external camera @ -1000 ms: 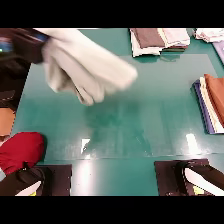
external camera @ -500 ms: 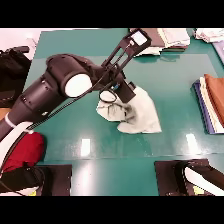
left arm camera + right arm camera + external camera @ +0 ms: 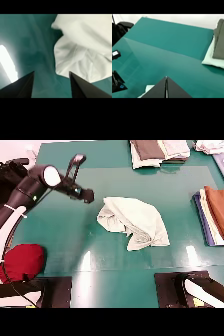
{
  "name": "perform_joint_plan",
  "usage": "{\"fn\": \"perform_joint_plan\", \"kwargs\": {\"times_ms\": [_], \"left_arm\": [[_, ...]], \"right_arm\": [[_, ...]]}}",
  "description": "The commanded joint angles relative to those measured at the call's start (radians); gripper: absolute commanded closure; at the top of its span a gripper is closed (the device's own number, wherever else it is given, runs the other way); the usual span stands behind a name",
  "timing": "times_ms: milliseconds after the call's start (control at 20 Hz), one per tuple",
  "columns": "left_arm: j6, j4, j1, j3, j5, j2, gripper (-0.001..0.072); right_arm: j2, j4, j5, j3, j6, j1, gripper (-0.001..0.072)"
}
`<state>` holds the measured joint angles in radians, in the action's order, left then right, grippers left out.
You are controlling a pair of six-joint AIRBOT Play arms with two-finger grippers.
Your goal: Fold the shirts.
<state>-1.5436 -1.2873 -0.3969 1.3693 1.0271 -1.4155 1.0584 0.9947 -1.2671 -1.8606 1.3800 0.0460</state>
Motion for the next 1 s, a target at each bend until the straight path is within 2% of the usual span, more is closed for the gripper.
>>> {"fn": "perform_joint_plan", "kwargs": {"times_ms": [0,150,400,450,500,550,600,750,950], "left_arm": [[0.064,0.198,0.057,-0.222,-0.132,-0.014,0.0191],[0.113,0.232,-0.010,-0.259,-0.187,-0.073,0.0190],[0.066,0.230,-0.061,-0.258,-0.322,-0.126,0.0192],[0.058,0.222,-0.057,-0.252,-0.332,-0.126,0.0221],[0.055,0.212,-0.049,-0.241,-0.332,-0.126,0.0398],[0.057,0.204,-0.038,-0.228,-0.325,-0.126,0.0616],[0.059,0.192,-0.021,-0.207,-0.310,-0.125,0.0683],[0.060,0.166,0.057,-0.106,-0.224,-0.119,0.0683],[0.117,0.163,0.129,-0.008,-0.135,-0.115,0.0683]], "right_arm": [[-0.001,-0.002,0.003,0.066,0.000,0.000,0.0689],[0.000,-0.002,0.016,0.117,0.000,0.000,0.0690],[-0.001,-0.001,0.009,0.138,0.000,0.000,0.0690],[-0.001,-0.001,0.004,0.138,0.000,0.000,0.0689],[0.000,0.000,-0.003,0.138,0.000,0.000,0.0689],[0.000,0.000,-0.020,0.138,0.000,0.000,0.0690],[0.000,0.005,-0.046,0.138,0.000,0.003,0.0689],[-0.029,0.011,-0.137,0.246,0.000,0.048,0.0690],[-0.117,0.067,-0.121,0.643,0.000,0.158,0.0689]]}}
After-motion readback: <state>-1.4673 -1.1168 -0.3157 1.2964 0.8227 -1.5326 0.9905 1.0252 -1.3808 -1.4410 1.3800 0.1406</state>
